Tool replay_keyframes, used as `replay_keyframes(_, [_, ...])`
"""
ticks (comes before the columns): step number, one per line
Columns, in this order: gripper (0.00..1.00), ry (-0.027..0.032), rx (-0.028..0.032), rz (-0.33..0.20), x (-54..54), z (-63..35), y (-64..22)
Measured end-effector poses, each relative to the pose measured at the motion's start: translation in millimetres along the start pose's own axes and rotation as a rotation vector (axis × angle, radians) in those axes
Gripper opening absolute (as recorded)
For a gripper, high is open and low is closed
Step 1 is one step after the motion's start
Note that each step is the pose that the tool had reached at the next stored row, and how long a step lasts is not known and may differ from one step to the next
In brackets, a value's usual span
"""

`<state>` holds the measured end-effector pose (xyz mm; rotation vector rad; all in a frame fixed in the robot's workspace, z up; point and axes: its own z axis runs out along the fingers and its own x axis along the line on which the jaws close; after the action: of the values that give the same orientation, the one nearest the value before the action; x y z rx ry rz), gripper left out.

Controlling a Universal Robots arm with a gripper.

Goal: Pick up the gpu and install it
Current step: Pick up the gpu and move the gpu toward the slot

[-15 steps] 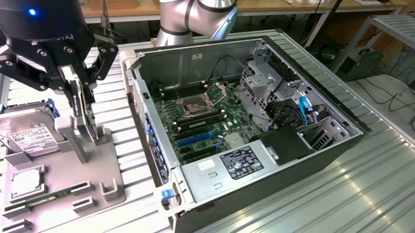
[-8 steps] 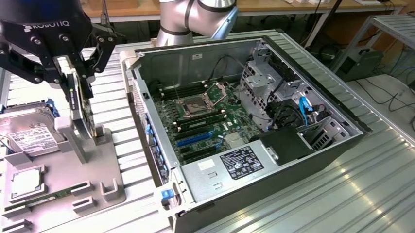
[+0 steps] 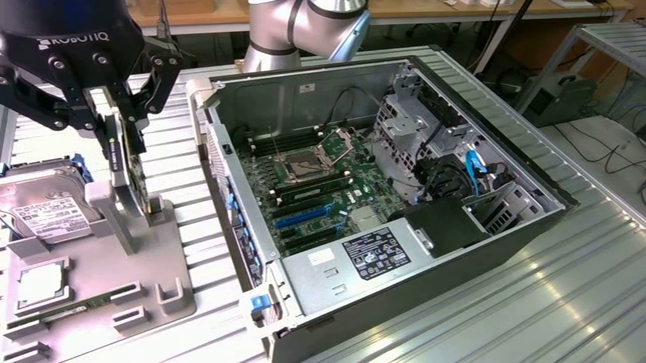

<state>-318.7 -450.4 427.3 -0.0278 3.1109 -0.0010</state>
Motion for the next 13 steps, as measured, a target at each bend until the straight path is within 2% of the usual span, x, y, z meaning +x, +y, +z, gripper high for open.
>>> replay_keyframes(4, [0.28,0.0001,0.0,0.0,-8.5,0.2,-0.2])
replay_keyframes(6, [0.28,0.0,-0.0001,0.0,-18.7,0.6,-0.4])
replay_keyframes(13, [0.28,-0.0001,-0.0001,0.0,-37.5,1.2,-0.8])
